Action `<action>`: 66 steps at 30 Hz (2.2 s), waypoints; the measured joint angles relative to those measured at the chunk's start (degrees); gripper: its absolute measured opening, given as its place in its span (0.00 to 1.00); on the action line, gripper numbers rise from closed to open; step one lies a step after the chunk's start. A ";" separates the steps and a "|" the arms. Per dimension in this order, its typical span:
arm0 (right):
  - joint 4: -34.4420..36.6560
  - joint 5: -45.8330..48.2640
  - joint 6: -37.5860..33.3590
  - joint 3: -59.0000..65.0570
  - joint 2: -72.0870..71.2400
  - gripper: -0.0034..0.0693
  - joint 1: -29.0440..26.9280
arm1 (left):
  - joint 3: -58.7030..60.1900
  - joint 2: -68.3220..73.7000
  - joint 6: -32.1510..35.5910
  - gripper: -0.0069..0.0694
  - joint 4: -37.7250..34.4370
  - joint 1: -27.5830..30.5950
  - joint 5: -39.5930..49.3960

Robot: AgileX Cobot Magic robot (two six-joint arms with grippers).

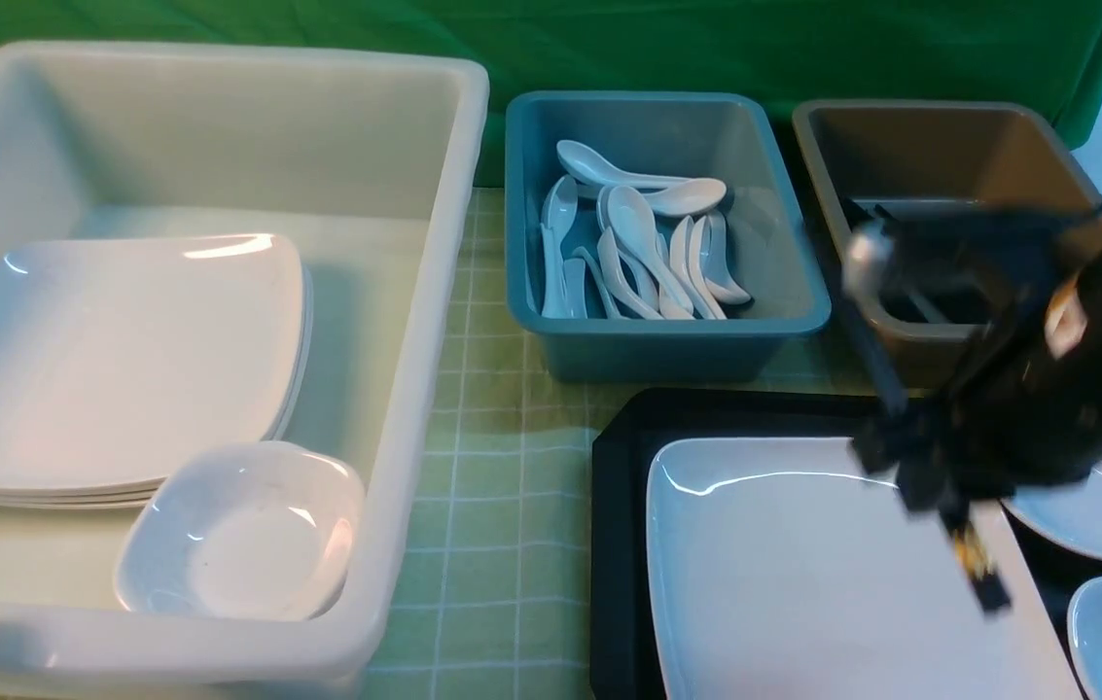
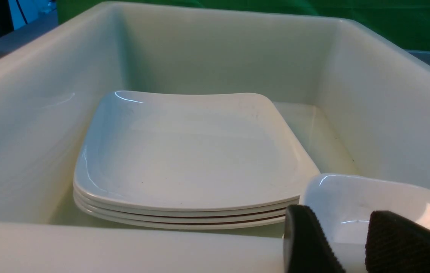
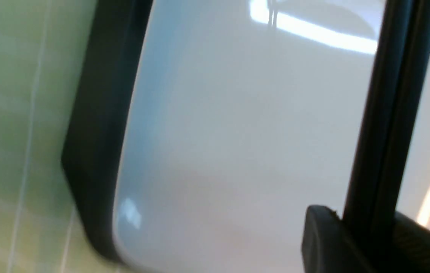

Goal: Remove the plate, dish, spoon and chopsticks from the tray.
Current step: Use the right arm to put the chopsticks into the small storage box on the right, then use the right arm to grab a small plate from the dinner plate

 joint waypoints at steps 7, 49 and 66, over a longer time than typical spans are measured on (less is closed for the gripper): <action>-0.67 -13.54 -5.32 -15.98 10.88 0.20 -16.09 | 0.00 0.00 0.06 0.38 0.00 0.00 0.00; -2.98 7.64 -15.56 -6.98 0.32 0.06 -23.41 | 0.00 0.00 -0.01 0.38 0.00 0.00 0.00; -3.55 -13.10 -8.61 8.44 11.79 0.41 -33.13 | 0.00 0.00 0.05 0.38 0.00 0.00 0.00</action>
